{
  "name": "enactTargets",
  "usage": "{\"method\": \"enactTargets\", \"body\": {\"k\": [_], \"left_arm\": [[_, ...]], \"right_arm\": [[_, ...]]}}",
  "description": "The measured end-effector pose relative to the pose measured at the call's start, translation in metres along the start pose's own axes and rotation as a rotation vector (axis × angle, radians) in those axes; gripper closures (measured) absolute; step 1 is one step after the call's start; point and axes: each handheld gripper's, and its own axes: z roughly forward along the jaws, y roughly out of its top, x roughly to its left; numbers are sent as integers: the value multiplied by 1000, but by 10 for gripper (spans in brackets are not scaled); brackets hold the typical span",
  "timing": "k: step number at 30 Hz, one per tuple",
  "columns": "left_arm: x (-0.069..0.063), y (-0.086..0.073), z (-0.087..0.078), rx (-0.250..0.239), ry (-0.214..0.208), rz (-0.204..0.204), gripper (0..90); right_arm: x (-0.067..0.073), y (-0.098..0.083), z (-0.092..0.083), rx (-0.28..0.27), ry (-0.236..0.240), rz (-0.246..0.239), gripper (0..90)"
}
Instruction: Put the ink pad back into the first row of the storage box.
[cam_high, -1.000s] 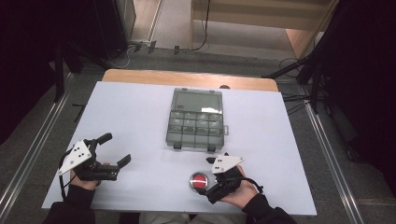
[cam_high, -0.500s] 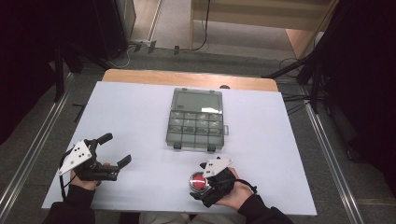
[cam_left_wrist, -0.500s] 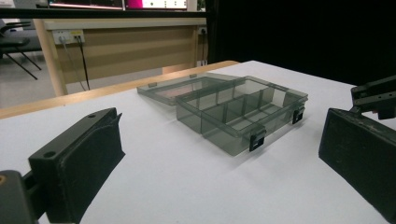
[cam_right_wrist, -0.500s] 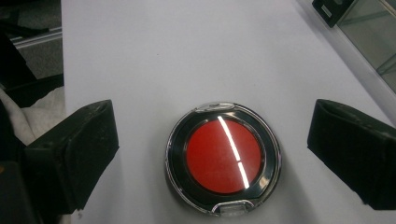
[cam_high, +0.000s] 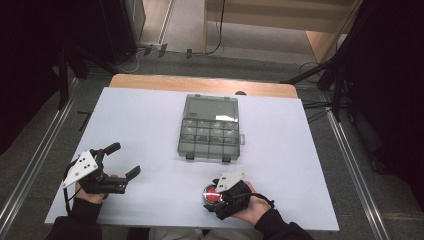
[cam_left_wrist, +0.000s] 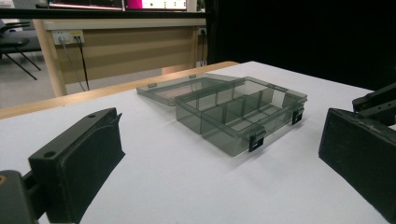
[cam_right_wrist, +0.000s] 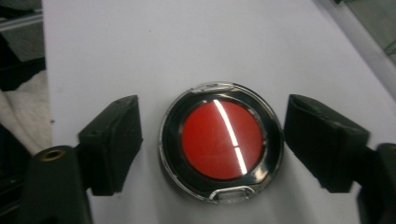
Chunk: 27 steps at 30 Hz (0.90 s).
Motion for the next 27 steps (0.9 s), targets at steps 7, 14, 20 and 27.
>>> {"method": "enactTargets", "body": {"k": [7, 14, 20, 27], "left_arm": [[-1, 0, 1, 3, -4, 0, 0], [0, 0, 0, -1, -2, -1, 0], [0, 0, 0, 0, -1, 0, 0], [0, 0, 1, 4, 0, 2, 0]], "right_arm": [[0, -2, 1, 22, -35, 2, 307], [1, -1, -1, 18, -57, 4, 311], [-1, 4, -10, -28, -58, 31, 311], [-6, 13, -23, -72, -58, 41, 311]]}}
